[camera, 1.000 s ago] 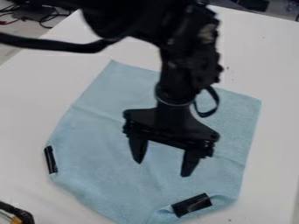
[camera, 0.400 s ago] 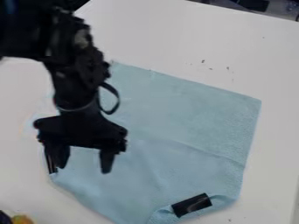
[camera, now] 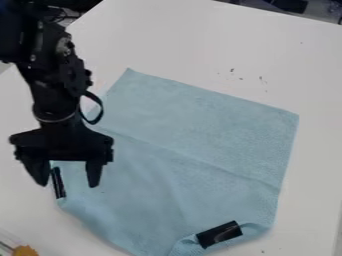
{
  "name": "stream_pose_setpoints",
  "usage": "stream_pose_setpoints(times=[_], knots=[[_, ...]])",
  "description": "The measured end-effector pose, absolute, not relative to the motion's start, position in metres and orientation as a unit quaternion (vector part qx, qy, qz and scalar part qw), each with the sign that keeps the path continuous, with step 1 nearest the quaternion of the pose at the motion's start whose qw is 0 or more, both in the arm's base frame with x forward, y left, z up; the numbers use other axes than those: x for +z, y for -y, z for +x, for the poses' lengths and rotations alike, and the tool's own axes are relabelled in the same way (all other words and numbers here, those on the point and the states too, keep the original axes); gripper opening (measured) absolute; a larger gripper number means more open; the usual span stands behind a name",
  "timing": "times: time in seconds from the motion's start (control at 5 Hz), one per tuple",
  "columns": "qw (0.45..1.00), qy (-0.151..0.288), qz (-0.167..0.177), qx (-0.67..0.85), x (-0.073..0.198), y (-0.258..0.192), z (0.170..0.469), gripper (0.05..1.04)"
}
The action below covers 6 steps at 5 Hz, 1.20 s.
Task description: Fold the cloth from bottom left to top right
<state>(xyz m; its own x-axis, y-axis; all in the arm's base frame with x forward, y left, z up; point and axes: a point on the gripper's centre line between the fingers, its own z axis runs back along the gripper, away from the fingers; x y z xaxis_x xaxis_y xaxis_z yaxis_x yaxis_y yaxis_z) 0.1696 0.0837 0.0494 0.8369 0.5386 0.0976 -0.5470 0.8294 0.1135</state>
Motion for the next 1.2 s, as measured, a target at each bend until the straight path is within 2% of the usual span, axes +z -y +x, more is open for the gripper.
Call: stream_pose_setpoints(times=[0.2, 0.6, 1.0, 1.2], knots=[[0.946, 0.022, 0.078, 0.314, 0.036, -0.096, 0.177, 1.001], [0.914, 0.042, 0.100, 0.391, 0.011, -0.100, 0.180, 1.001], [0.914, 0.071, 0.092, 0.388, 0.004, -0.105, 0.182, 0.962], [0.911, 0.084, 0.083, 0.394, 0.002, -0.103, 0.184, 0.719]])
